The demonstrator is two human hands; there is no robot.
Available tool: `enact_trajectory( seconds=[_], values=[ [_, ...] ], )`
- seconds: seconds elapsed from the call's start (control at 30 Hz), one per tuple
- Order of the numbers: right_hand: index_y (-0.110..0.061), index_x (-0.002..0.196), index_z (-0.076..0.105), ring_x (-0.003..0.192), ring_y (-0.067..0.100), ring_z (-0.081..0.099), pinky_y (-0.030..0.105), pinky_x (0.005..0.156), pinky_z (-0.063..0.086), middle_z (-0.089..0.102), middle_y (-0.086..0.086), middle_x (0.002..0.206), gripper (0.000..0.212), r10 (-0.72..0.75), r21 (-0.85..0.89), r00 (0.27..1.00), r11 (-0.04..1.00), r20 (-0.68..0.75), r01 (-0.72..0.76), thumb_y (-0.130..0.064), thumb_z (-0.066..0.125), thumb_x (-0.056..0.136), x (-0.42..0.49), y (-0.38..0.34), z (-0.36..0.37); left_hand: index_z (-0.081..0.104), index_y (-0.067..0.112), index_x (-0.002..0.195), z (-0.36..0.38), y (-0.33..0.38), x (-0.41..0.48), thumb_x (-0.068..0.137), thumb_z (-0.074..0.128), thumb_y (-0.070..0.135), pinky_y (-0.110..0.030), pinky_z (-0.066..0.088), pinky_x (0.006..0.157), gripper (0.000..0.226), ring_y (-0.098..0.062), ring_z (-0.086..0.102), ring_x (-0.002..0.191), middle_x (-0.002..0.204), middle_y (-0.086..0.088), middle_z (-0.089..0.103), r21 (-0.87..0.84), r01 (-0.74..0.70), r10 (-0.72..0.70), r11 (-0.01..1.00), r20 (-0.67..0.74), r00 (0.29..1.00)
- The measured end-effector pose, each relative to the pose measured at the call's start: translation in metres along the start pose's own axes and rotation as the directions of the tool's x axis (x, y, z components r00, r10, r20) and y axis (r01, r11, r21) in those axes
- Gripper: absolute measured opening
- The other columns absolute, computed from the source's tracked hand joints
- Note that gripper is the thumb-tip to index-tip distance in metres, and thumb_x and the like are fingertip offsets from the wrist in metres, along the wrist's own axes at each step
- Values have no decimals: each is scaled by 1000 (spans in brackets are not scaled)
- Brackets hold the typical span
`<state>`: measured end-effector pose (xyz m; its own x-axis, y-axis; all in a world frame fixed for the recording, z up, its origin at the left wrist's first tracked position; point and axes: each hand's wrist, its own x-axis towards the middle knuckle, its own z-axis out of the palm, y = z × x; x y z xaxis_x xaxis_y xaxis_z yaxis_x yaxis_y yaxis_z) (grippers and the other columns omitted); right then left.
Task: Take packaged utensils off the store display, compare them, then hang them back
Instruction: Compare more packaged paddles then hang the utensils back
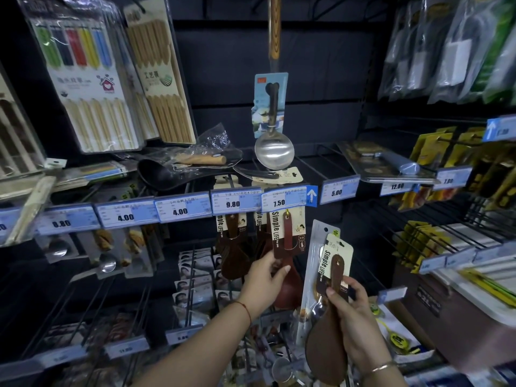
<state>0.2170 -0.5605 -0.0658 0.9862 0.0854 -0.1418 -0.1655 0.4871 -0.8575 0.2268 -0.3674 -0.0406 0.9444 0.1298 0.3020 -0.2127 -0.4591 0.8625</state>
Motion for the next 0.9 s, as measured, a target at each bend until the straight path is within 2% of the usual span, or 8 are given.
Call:
enact_trajectory(
  seconds=[0.13,0.23,0.4,0.5,0.6,0.77,0.83,0.9],
  values=[
    [-21,114,54,79,22,72,30,61,59,71,22,109,37,10,12,1000,1000,7,-10,2,62,87,-1,1,-2,56,56,103,-4,-5,-4,88,61,18,-28,52,94,41,-3,65,101,103,11,71,-1,9,-9,1000,-9,1000],
    [-24,112,55,82,22,73,29,61,59,74,17,106,36,7,-6,1000,1000,1,-7,-1,65,85,-2,1,-4,60,40,113,-8,-11,-7,90,61,16,-31,52,97,33,-3,64,103,105,11,71,19,19,-19,1000,-7,1000],
    [-24,115,54,79,23,74,30,57,58,76,16,102,41,11,-10,1000,1000,0,-11,-3,68,82,-1,1,-6,56,51,104,-14,-9,-10,91,60,18,-22,51,91,35,4,64,100,101,18,70,19,-4,5,1000,-16,1000],
    [-25,114,54,76,22,74,30,55,57,76,15,101,39,13,-13,1000,1000,8,-13,-4,67,84,0,2,-8,57,45,107,-17,-10,-8,91,61,14,-23,50,91,35,0,64,100,102,15,69,14,2,-2,1000,-2,1000],
    [-25,115,54,80,22,73,31,58,57,75,15,104,38,14,-5,1000,1000,19,-14,-4,66,86,0,5,-8,59,35,114,-11,-9,-4,90,61,16,-18,46,88,31,11,59,96,99,21,65,51,11,-13,999,38,999],
    [-23,118,52,76,20,71,33,60,56,75,13,102,41,10,3,999,1000,45,-10,-3,66,86,2,10,-8,61,32,116,-2,-9,0,90,60,17,-28,49,96,30,-8,64,104,105,10,69,57,18,-20,998,30,999],
    [-23,117,52,72,19,72,31,56,57,76,12,99,40,4,20,999,1000,54,-5,-1,65,87,4,12,-8,61,32,116,0,-10,-1,90,61,16,-29,49,97,31,-7,64,104,105,12,69,64,12,-13,998,14,1000],
    [-22,117,52,71,18,72,29,53,56,76,12,98,40,0,33,998,999,63,-2,-1,64,87,7,13,-8,60,38,114,-1,-11,-1,89,61,16,-24,48,96,34,2,62,102,103,19,67,65,9,-8,998,-1,1000]
  ],
)
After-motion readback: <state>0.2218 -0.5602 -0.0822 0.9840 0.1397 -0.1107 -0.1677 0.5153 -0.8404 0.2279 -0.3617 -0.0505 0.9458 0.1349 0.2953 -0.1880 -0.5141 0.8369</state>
